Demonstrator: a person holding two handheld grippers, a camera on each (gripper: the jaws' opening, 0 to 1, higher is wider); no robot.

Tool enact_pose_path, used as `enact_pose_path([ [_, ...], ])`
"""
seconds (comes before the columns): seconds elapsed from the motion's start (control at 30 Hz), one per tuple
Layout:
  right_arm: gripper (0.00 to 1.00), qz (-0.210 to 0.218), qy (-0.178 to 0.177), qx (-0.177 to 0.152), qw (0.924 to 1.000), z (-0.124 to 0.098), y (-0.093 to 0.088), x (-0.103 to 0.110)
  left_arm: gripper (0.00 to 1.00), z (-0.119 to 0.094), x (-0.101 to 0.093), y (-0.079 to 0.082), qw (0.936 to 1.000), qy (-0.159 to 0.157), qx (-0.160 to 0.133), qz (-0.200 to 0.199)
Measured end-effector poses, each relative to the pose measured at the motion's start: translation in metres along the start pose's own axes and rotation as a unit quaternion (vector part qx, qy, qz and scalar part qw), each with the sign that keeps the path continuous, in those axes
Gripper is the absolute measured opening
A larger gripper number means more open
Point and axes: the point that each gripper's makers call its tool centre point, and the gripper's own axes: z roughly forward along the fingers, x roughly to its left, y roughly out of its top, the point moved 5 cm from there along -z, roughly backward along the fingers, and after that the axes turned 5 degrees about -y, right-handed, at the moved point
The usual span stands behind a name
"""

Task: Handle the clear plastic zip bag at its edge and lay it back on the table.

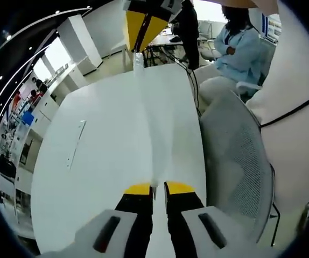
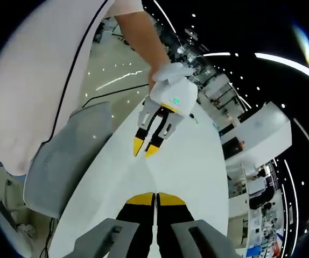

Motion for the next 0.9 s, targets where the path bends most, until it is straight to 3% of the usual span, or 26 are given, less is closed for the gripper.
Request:
enact_pose_path([
  [0.9, 0.0, 0.004, 0.002, 0.001, 1.0, 0.0009, -0.0003, 0.0015, 0.0, 0.002, -0.0033, -0.0012, 0.9998, -0.013, 0.008, -0.016],
])
